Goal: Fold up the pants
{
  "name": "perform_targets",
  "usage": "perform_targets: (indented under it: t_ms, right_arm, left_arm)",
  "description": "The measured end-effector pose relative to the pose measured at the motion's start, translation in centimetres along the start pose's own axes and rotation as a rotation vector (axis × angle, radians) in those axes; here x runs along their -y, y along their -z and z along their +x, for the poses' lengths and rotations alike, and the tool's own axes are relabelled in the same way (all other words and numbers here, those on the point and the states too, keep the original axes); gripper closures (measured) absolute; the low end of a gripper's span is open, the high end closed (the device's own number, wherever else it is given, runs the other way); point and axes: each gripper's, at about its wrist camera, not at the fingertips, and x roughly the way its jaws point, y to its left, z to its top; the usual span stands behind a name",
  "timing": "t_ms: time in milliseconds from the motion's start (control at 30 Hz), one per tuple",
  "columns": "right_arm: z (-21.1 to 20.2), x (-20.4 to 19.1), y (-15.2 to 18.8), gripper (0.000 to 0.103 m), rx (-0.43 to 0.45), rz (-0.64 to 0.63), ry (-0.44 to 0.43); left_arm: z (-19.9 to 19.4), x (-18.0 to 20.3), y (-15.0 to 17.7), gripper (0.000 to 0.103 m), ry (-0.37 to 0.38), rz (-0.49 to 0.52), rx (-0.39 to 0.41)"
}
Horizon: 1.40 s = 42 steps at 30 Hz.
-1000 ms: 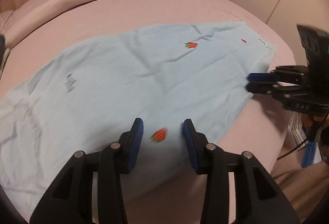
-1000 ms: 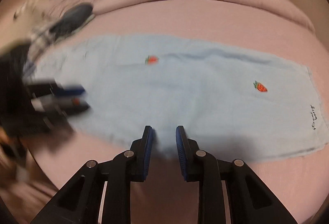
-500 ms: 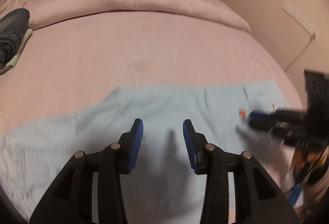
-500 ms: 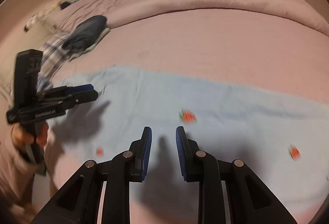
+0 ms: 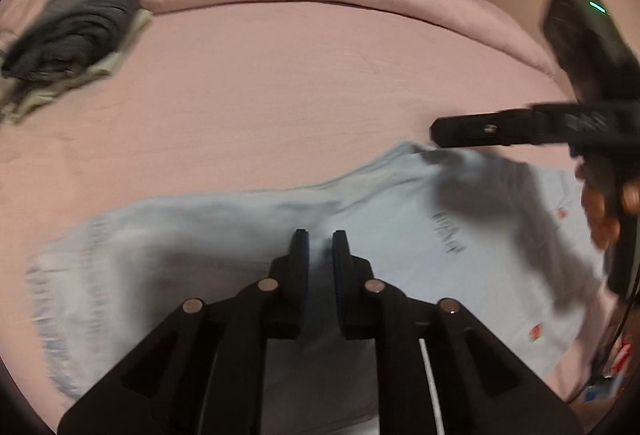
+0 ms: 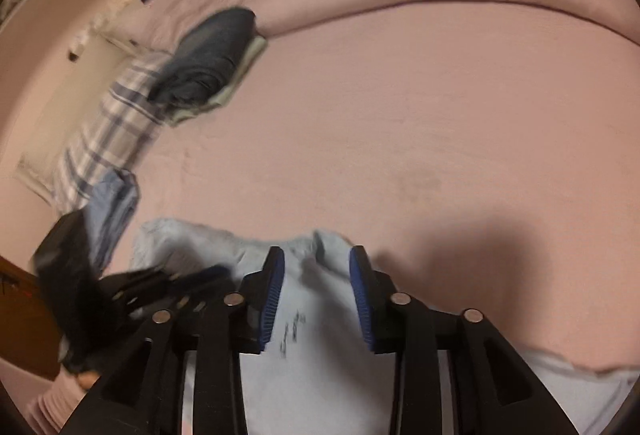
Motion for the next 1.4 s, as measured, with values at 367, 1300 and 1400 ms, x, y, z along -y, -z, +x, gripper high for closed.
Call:
perform_targets:
  t_ms: [367,1300,1400]
  right_arm:
    - [3.5,1.4,-1.5,0.102,-0.071,0.123,0.069]
    - [-31.0,21.5,31.8,0.057,0.485,0.658,0.637]
    - [-31.3,21.5,34.0,0.057,0.547,0.733,0.388]
  left_arm:
    - [0.2,-1.9,3.0,0.067,0.007,-0.061,0.054]
    - [-0.8,10.3,2.7,0.023,-0.079,0.16,-0.007]
    - [-1.9,12.3,1.7,0.022,0.027,0.152,0.021]
